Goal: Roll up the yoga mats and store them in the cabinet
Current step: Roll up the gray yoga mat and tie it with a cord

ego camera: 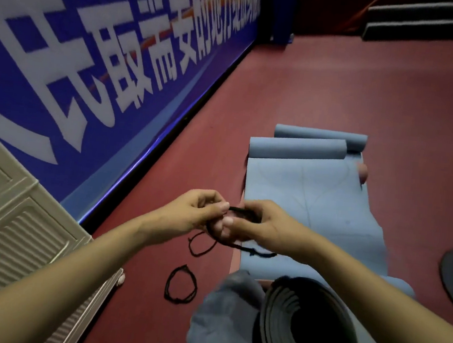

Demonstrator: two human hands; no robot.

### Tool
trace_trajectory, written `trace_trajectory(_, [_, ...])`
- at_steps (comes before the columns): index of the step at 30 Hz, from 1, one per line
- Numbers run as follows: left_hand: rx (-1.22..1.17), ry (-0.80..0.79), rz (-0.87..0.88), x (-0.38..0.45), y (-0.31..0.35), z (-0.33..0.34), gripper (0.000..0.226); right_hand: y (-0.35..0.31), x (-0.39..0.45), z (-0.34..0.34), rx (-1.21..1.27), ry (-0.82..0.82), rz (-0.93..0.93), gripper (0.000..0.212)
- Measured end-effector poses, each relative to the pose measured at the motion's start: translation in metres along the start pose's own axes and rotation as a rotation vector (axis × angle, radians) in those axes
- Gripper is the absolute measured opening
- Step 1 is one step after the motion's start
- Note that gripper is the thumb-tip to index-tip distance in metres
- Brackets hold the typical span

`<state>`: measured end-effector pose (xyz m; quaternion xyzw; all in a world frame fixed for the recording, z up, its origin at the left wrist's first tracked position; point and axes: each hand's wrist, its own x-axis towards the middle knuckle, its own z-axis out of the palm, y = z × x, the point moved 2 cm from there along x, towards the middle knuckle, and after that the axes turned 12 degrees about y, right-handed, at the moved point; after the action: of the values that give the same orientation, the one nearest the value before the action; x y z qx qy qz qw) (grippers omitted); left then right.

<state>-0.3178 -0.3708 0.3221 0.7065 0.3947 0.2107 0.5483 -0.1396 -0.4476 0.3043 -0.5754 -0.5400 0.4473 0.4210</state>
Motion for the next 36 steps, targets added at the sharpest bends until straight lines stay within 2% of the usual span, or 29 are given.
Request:
trace_trajectory(2, [-0.14,-0.074,-0.018,-0.01,0.019,0.008,0.021,-0.009,-0.022,-0.017,0.155,0.034,0.027,0.03])
trace_trajectory(4, [-0.266,-0.113,-0.029,-0.018,0.028,0.008,0.036,-0.014,-0.048,-0.044,0.31,-0.012,0.086,0.026])
trace_trajectory(7, [-0.259,-0.164,-0.007,-0.028,0.032,0.006,0.049,-0.014,-0.088,-0.085,0.556,-0.067,0.182,0.041])
trace_trajectory(9, [-0.171,-0.218,-0.045,-0.038,0.037,0.016,0.058,-0.016,-0.114,-0.099,0.635,-0.101,0.284,0.051])
trace_trajectory(10, [-0.023,-0.232,-0.043,-0.044,0.04,0.024,0.062,-0.019,-0.128,-0.103,0.571,-0.123,0.324,0.052])
trace_trajectory(11, [0.212,-0.248,-0.006,-0.049,0.044,0.033,0.066,-0.023,-0.141,-0.103,0.395,-0.138,0.342,0.051])
trace_trajectory(13, [0.694,-0.329,0.103,-0.061,0.052,0.056,0.064,-0.033,-0.165,-0.094,-0.189,-0.199,0.341,0.05])
trace_trajectory(15, [0.961,-0.398,0.166,-0.072,0.053,0.075,0.058,-0.039,-0.187,-0.081,-0.61,-0.282,0.436,0.05])
trace_trajectory(18, [1.221,-0.352,0.266,-0.087,0.057,0.099,0.061,-0.041,-0.212,-0.065,-0.857,-0.268,0.559,0.042])
trace_trajectory(21, [1.364,-0.271,0.375,-0.102,0.064,0.113,0.069,-0.048,-0.23,-0.057,-1.173,-0.218,0.439,0.032])
trace_trajectory(24, [1.383,-0.28,0.406,-0.121,0.066,0.119,0.064,-0.056,-0.243,-0.05,-1.458,-0.163,0.302,0.045])
trace_trajectory(26, [1.478,-0.258,0.426,-0.133,0.069,0.121,0.051,-0.053,-0.248,-0.046,-1.473,-0.122,0.27,0.043])
trace_trajectory(27, [1.535,-0.242,0.426,-0.137,0.069,0.121,0.05,-0.05,-0.249,-0.046,-1.4,-0.087,0.252,0.04])
trace_trajectory(28, [1.588,-0.219,0.408,-0.138,0.065,0.121,0.059,-0.046,-0.249,-0.046,-1.308,-0.049,0.238,0.045])
trace_trajectory(31, [1.683,-0.109,0.368,-0.132,0.05,0.119,0.085,-0.027,-0.243,-0.054,-1.196,0.004,0.214,0.085])
trace_trajectory(34, [1.625,-0.036,0.329,-0.116,0.029,0.118,0.107,-0.008,-0.238,-0.065,-1.197,0.064,0.18,0.128])
trace_trajectory(36, [1.582,-0.03,0.325,-0.107,0.017,0.123,0.124,0.001,-0.236,-0.072,-1.171,0.065,0.181,0.143])
